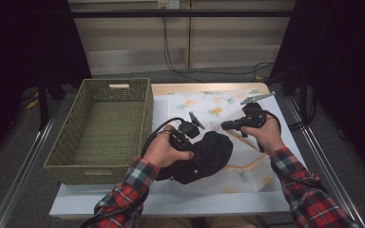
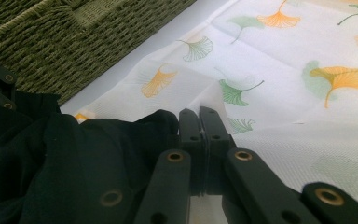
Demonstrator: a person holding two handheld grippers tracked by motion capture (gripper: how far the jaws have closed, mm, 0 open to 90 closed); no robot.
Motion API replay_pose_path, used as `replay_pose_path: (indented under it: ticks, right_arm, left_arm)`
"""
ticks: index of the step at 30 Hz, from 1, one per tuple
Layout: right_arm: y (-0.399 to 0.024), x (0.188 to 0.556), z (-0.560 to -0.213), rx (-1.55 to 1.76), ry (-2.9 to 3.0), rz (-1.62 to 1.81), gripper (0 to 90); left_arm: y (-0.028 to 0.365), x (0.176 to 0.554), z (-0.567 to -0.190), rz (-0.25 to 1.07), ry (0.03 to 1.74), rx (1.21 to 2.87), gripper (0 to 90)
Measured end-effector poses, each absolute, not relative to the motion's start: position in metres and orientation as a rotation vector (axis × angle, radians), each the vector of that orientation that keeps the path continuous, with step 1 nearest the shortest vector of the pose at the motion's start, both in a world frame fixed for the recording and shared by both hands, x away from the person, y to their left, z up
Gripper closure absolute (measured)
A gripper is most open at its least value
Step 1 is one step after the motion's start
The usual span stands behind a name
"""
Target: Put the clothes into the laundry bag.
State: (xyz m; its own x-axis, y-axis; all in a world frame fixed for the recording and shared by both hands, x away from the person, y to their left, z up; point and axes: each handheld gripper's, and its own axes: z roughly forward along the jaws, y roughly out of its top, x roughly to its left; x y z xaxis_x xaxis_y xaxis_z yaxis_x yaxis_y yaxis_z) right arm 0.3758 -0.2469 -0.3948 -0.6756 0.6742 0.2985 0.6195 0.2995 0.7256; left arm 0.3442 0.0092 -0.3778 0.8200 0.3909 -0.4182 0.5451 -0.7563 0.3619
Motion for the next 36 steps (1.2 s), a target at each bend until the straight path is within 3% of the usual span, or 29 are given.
replay_pose_path:
  ticks: [19,25,36]
  right_arm:
    - [-0.244,0.375,-0.392,1.224,2.483,1.346,90.0]
    - [-0.243,0.374,-0.391,1.226,2.481,1.365,90.0]
    - [-0.243,0.372,-0.388,1.225,2.484,1.367,90.0]
  left_arm:
    - [-0.001,0.342,-0.356,-0.431,0.66,2.525,55.4]
    - [-0.012,0.343,-0.371,-0.449,0.659,2.546,55.4]
    - [-0.018,0.353,-0.395,-0.415,0.82,2.512,55.4]
